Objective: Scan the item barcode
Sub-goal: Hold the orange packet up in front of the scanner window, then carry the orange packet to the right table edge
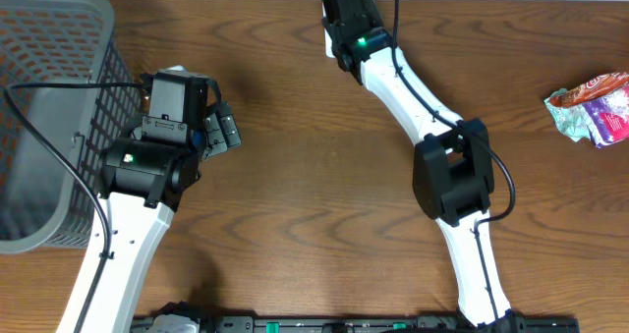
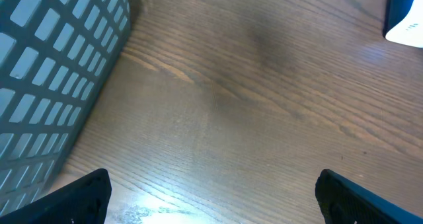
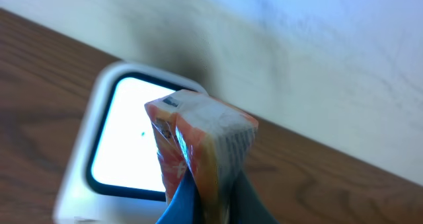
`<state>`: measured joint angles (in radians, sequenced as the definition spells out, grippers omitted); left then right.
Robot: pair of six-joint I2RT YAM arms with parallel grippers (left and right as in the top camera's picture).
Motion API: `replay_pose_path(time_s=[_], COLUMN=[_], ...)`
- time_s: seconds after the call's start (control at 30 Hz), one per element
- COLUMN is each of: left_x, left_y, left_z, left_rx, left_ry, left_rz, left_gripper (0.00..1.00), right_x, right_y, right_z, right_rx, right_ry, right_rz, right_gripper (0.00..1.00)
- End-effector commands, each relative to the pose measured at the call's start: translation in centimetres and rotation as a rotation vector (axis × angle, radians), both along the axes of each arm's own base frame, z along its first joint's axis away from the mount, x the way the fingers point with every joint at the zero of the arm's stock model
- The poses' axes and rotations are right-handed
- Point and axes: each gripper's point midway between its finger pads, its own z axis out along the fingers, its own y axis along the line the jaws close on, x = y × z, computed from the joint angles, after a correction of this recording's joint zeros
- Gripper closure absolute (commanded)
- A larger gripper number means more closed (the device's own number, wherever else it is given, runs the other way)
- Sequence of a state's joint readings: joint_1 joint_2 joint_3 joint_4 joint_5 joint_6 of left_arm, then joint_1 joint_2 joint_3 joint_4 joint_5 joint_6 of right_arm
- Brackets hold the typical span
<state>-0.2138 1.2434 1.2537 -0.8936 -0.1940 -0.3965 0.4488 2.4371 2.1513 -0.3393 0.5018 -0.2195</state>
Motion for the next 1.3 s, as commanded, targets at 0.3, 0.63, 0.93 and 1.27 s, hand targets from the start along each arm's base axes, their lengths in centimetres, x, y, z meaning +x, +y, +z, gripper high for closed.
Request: replay_pose_path(time_s=[0.3,0.63,0.93,1.27], left_x=[-0.1,0.0,-0.1,-0.1], left_y=[0.4,0.4,0.4,0.4], left_z=[0.5,0.6,0.5,0.5], left_rx=[0.008,0.008,0.008,0.008], left_ry=[-0.017,-0.017,-0.017,-0.017], left_rz=[0.021,0.021,0.021,0.021], left_gripper=[0.02,0.02,0.02,0.02], right_x=[1.1,1.5,-2.2,-7.8], right_y=[-0.2,-7.1,-23.4,-34.6], right_z=[1.3,3.9,5.3,-0.3], right_rx=[0.152,0.198,-0.015,-0.021], right_ry=[-0.037,-0.093,0.015,0.359], right_rz=[-0.028,-0.268,-0.606,-0.708], right_gripper=[0.99,0.99,0.99,0.99])
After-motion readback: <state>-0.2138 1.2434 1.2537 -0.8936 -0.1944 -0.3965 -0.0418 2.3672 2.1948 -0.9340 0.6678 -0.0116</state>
